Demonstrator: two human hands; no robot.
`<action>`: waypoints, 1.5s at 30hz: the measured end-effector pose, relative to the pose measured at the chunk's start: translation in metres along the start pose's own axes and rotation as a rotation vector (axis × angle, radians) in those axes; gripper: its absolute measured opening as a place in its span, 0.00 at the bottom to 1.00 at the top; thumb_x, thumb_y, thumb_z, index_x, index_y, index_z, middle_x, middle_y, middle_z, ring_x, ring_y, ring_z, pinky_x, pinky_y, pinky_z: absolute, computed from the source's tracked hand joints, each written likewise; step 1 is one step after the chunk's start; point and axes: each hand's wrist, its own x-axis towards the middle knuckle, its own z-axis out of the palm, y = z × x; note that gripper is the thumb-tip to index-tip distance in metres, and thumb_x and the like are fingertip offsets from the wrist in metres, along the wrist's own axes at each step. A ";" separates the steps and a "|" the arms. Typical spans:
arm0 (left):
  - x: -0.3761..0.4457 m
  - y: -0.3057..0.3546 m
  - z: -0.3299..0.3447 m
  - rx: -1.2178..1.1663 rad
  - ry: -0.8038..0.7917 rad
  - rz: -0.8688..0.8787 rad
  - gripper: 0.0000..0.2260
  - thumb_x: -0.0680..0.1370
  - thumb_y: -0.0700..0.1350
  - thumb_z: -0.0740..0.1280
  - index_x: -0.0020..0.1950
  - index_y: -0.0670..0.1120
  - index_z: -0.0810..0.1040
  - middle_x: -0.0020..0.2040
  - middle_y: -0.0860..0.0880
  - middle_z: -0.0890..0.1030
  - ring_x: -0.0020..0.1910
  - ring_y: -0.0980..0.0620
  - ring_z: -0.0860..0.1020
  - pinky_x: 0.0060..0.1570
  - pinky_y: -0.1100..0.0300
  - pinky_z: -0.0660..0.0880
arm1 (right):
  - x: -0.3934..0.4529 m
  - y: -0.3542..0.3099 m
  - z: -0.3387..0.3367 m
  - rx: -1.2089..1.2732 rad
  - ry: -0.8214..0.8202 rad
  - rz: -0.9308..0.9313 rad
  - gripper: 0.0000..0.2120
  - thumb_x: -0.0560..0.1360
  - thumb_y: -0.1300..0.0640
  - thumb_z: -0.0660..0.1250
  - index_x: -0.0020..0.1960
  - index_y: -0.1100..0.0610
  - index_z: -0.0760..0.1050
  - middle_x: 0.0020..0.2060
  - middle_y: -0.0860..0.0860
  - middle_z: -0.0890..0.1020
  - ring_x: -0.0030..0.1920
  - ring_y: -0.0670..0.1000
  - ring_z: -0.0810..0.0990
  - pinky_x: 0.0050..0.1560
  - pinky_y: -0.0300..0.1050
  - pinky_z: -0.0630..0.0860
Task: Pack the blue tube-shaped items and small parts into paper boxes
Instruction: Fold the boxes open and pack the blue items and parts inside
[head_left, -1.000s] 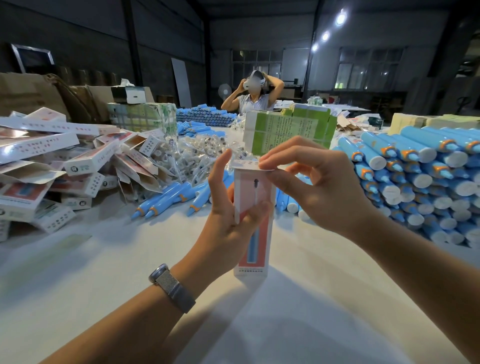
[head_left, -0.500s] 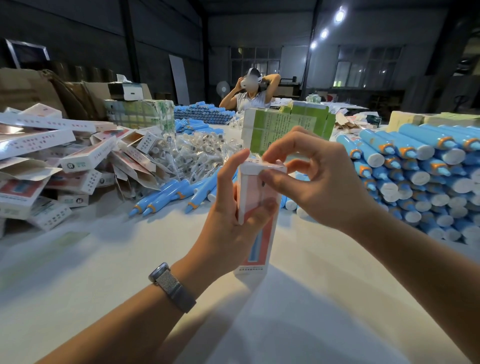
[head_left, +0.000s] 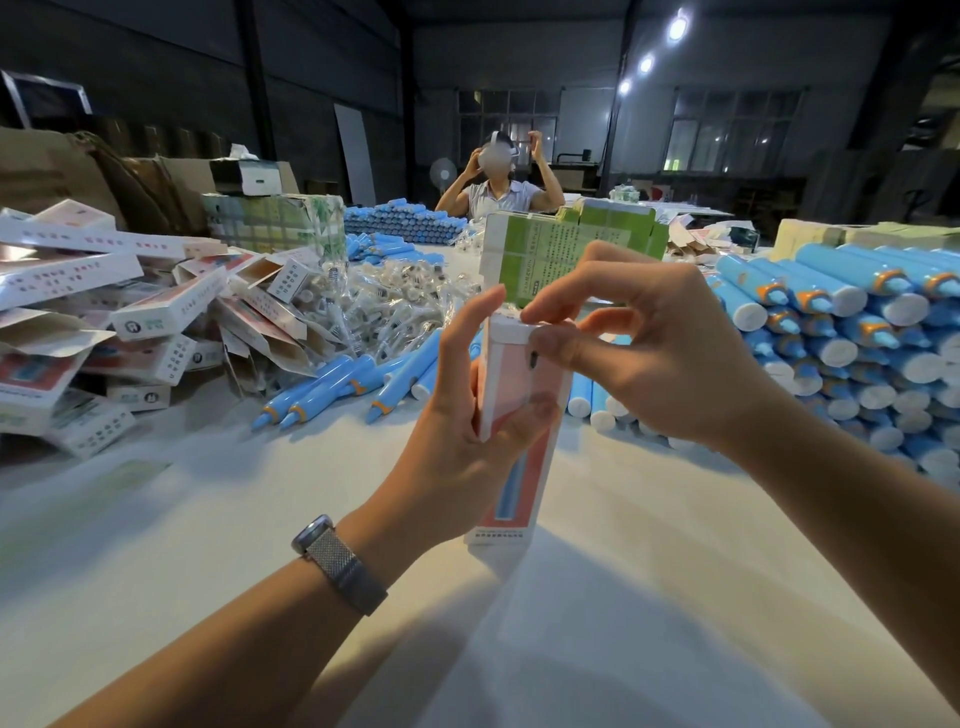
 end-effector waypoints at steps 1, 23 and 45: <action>0.000 0.000 -0.001 0.001 -0.005 0.001 0.34 0.79 0.42 0.67 0.66 0.78 0.57 0.56 0.54 0.81 0.51 0.53 0.82 0.50 0.61 0.79 | 0.000 -0.001 0.000 -0.005 0.002 -0.001 0.07 0.71 0.59 0.72 0.47 0.49 0.81 0.39 0.42 0.76 0.43 0.46 0.79 0.43 0.49 0.80; 0.001 0.005 0.001 -0.003 -0.067 0.040 0.35 0.80 0.41 0.66 0.66 0.80 0.55 0.48 0.63 0.82 0.43 0.60 0.82 0.46 0.68 0.77 | 0.006 -0.017 -0.020 -0.135 -0.062 0.013 0.04 0.72 0.64 0.73 0.45 0.57 0.84 0.39 0.48 0.82 0.42 0.51 0.82 0.43 0.51 0.80; -0.002 -0.003 -0.002 0.060 0.033 0.035 0.26 0.79 0.46 0.67 0.62 0.75 0.60 0.49 0.52 0.81 0.42 0.52 0.81 0.44 0.59 0.81 | 0.002 -0.014 -0.008 -0.179 -0.079 -0.041 0.05 0.73 0.63 0.73 0.48 0.56 0.84 0.40 0.46 0.78 0.42 0.47 0.79 0.41 0.46 0.79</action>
